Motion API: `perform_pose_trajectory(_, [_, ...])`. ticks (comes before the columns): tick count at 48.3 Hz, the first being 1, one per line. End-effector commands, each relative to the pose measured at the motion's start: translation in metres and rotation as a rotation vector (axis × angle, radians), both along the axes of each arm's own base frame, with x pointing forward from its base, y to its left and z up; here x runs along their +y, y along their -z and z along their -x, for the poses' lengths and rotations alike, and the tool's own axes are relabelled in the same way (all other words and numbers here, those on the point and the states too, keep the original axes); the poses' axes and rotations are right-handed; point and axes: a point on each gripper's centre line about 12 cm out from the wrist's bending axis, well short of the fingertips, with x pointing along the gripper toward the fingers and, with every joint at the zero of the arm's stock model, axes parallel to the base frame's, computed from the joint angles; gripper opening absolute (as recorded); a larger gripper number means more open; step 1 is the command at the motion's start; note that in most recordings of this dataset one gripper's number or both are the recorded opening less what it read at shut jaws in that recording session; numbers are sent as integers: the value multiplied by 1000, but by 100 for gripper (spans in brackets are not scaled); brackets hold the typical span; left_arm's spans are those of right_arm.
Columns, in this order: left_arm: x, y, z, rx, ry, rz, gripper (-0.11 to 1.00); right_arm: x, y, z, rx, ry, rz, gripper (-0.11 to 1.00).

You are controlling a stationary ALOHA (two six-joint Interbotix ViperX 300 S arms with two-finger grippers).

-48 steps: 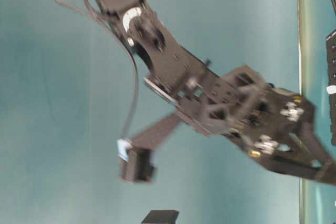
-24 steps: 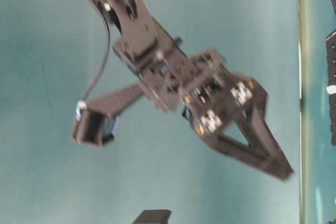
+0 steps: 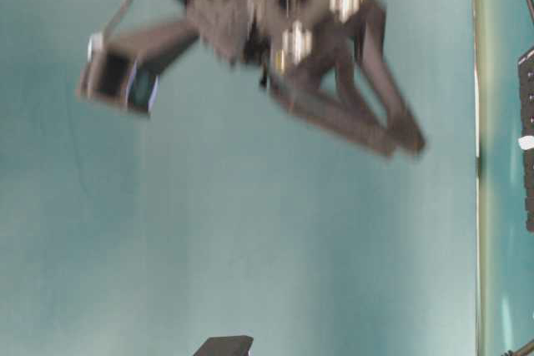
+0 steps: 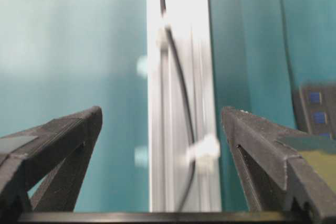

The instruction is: Pass the USB cable through three rings with both arms.

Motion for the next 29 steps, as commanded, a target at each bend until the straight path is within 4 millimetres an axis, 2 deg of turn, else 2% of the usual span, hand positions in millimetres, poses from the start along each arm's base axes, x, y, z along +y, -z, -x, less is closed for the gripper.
perform_pose_trajectory(1, [-2,-19,-9,-67,10,-6,19,1,-12,15,-44,-6,1,84])
perform_pose_trajectory(8, [-2,-22,-8,-77,12,-8,19,1,-14,37,-83,-8,-9,76])
perform_pose_trajectory(16, [-2,-26,-8,-89,12,-8,19,2,-19,56,-167,-7,-36,75])
perform_pose_trajectory(29, [-2,-32,-7,-106,11,-8,19,3,-19,60,-190,11,-75,75])
